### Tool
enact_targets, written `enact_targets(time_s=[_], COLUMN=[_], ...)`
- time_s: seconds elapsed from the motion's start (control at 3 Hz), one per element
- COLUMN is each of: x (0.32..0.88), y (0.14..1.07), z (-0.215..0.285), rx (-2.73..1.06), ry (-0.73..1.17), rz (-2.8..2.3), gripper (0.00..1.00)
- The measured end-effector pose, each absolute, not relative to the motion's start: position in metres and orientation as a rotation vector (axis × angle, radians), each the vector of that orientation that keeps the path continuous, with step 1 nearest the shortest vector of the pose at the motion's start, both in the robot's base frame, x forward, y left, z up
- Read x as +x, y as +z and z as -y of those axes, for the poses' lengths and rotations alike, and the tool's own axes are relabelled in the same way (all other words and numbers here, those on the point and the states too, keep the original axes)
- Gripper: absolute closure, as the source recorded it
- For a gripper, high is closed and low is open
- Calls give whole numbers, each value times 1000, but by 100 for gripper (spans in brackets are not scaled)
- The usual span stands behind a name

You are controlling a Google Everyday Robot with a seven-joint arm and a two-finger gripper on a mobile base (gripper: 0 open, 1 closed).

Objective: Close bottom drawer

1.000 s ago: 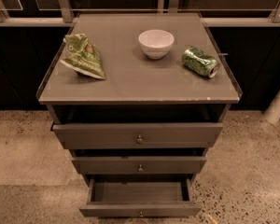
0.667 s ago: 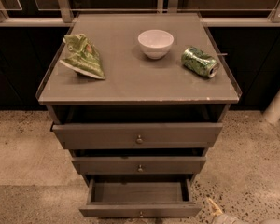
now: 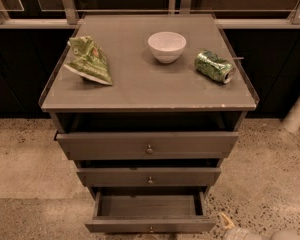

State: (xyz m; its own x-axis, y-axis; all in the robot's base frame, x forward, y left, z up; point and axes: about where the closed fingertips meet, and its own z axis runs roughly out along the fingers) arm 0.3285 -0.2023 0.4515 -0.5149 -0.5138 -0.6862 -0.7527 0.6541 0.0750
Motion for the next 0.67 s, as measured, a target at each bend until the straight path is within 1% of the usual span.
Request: enact_targets(time_s=[0.33, 0.67], x=[371, 400], y=[406, 353], z=[207, 195], rx=[-816, -681], ry=[550, 647], rz=[-2240, -2240], gripper=[0, 0])
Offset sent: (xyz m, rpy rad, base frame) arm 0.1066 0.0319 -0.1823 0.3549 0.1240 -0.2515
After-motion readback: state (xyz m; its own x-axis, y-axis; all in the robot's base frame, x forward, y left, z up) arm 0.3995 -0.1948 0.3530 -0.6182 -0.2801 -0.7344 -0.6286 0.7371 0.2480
